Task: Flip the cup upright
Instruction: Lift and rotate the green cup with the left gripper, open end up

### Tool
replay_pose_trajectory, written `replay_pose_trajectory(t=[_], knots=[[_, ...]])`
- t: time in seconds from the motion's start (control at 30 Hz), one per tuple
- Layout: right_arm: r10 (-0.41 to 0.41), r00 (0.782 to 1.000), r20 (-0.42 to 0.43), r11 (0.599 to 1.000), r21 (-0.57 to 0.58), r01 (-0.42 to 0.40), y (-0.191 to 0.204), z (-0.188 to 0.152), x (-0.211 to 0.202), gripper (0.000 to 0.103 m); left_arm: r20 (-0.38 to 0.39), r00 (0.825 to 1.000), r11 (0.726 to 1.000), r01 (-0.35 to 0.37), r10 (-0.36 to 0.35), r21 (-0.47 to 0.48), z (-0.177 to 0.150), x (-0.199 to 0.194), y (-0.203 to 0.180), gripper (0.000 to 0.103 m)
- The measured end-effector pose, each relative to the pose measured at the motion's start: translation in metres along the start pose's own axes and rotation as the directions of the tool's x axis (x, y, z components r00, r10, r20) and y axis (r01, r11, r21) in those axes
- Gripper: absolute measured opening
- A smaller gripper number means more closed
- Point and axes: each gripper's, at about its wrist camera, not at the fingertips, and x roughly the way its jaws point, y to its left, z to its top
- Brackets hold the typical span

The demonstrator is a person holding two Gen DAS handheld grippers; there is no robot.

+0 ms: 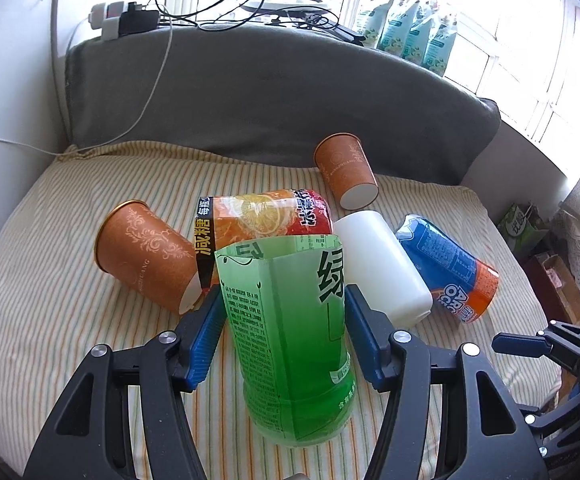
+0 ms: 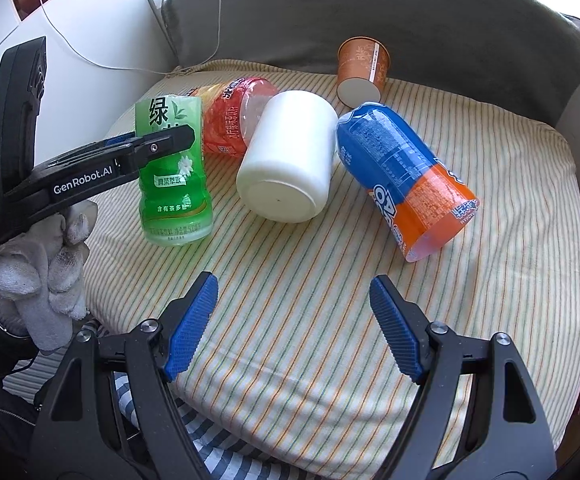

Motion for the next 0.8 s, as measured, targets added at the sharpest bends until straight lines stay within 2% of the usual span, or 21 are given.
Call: replay_pose_trajectory(t=[0.47,0.6,0.8], knots=[[-0.010,1.000,0.026,1.000,0.015,0.010,0.003,-0.002,-0.007,0.081,-0.001,0.998,0.996,0.057,-0.057,0.069,-0.011,-0.013,-0.005,0.058],[-0.009,1.000,0.028,1.000,0.019,0.008,0.006,-0.002,-0.007,0.081,-0.035,0.994,0.992,0.108,-0.106,0.064,-0.015,-0.015,-0.005,0.058],[-0.015,0.999,0.035,1.000,0.015,0.015,0.012,-0.003,-0.010,0.081,-0.050,0.992,0.991,0.120,-0.117,0.054,-0.027,-0.018,-0.007,0.058]])
